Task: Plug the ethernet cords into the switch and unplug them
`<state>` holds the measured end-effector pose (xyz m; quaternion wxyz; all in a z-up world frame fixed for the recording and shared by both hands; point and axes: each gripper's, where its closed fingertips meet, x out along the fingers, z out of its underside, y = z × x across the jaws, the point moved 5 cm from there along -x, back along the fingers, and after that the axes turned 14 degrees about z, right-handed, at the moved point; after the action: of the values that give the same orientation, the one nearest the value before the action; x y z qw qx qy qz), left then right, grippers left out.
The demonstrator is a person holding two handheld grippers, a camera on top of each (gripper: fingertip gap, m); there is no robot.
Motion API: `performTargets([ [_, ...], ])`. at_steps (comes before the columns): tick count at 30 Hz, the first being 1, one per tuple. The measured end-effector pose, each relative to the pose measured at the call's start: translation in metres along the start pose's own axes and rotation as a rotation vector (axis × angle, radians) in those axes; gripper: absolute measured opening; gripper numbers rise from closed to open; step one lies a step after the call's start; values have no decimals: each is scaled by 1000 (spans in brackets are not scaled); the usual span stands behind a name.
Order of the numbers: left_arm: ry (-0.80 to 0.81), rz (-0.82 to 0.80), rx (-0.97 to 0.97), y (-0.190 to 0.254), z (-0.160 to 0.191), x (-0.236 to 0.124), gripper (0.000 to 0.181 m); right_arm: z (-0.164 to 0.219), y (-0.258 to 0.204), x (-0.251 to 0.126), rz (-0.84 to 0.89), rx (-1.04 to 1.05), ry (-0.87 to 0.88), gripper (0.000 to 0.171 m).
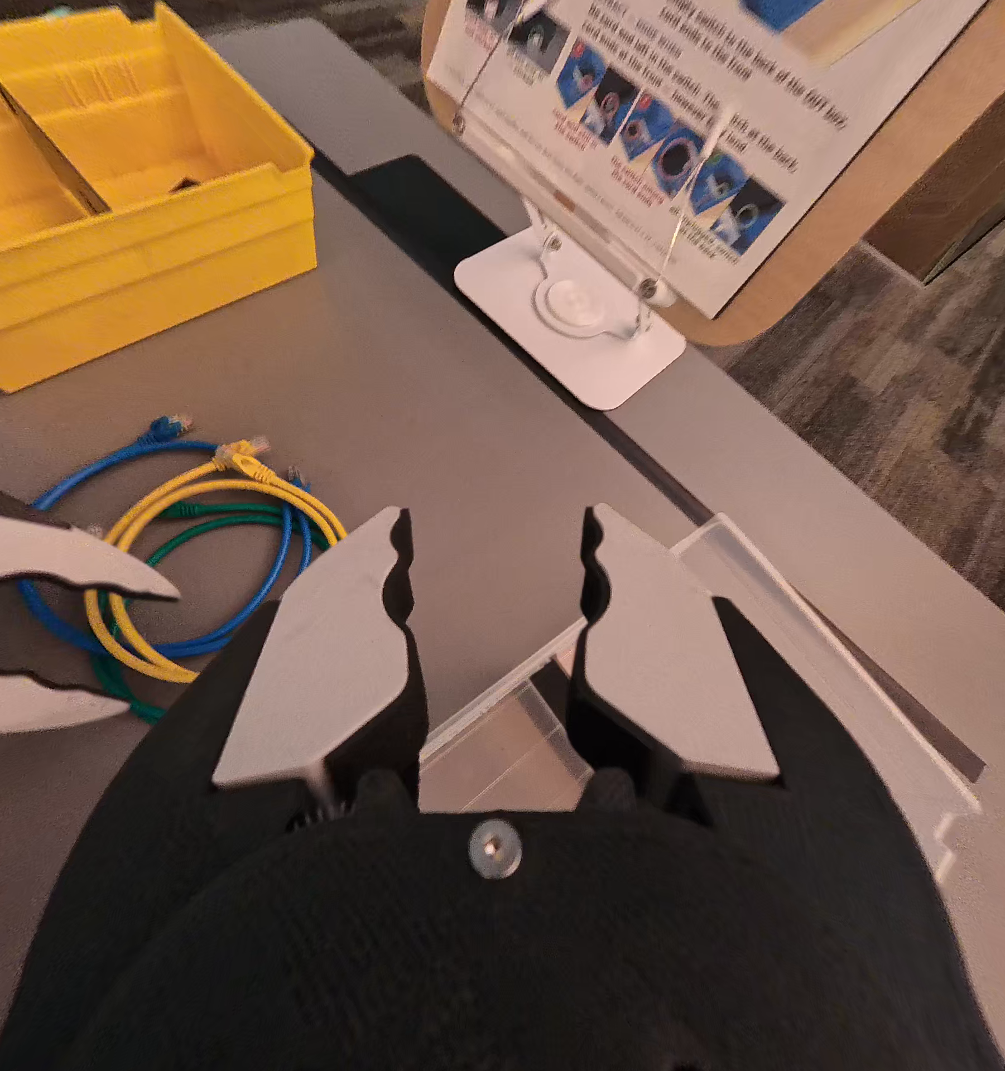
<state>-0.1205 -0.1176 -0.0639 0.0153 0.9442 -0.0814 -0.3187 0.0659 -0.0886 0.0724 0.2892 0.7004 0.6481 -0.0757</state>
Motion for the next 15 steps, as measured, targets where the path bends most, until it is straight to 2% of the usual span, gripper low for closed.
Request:
performTargets([
  [1,53,-13,11,-5,-7,-14,49,-3,2,-6,10,9,24,57],
  [3,140,-75,41,-27,-25,-59,54,-10,8,-18,43,25,76,57],
  [5,169,-231,86,-70,-41,-120,63,-15,13,-27,86,26,123,57],
  [7,172,-397,136,-128,-51,-182,61,-19,17,-32,117,17,161,56],
  [8,151,-388,162,-154,-52,-202,55,-21,18,-33,124,18,174,56],
  [11,-28,-216,146,-223,-32,-226,57,-20,16,-25,101,10,171,56],
  [15,-327,-53,30,-288,24,-203,63,-7,25,-3,139,-5,82,57],
])
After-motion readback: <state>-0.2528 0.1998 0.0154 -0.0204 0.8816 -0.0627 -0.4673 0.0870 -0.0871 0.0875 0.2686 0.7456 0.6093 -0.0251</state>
